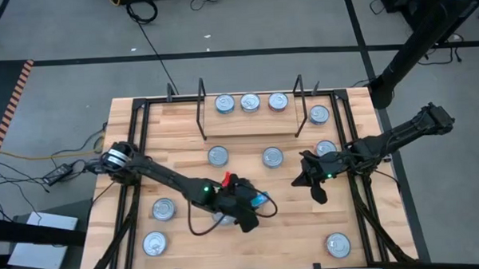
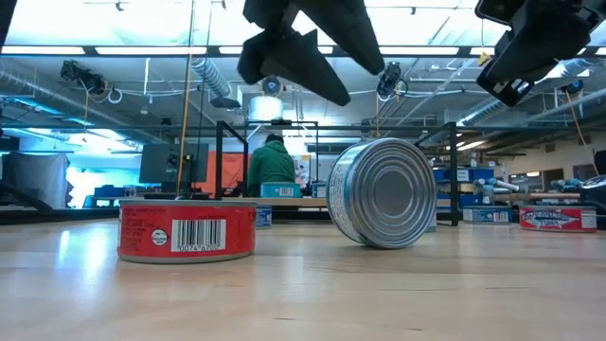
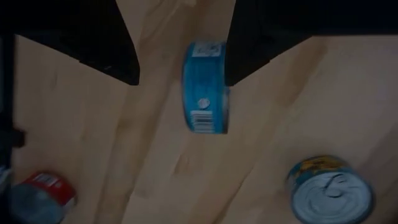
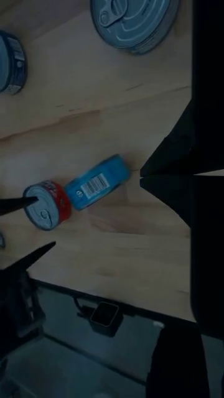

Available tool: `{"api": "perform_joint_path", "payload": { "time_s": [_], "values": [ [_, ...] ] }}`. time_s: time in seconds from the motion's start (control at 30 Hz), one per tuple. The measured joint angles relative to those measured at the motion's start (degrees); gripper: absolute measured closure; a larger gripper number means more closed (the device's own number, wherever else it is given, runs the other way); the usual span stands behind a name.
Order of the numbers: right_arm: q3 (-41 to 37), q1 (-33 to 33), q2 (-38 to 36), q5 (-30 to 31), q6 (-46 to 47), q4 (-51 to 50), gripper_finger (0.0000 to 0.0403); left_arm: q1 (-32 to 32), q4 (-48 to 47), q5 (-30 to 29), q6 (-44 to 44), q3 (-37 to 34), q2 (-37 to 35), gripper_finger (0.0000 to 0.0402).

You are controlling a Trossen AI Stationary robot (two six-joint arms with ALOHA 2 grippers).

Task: Stack canned seafood by type on shelf
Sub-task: Put the yellow-blue tuna can on the shelf

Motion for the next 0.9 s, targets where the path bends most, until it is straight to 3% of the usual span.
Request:
{"api": "perform_joint_path", "payload": {
  "time_s": [0.47, 0.9],
  "values": [
    [0.0, 0.0, 0.0, 0.0, -2.2, -0.4, 0.0399, 0.4, -4.6, -1.9, -2.1, 3.0, 3.8, 0.0073],
    [0.0, 0.0, 0.1, 0.0, -4.5, -1.1, 0.0399, 1.2, -1.1, 0.3, -0.7, 3.0, 7.0, 0.0091]
  ]
}}
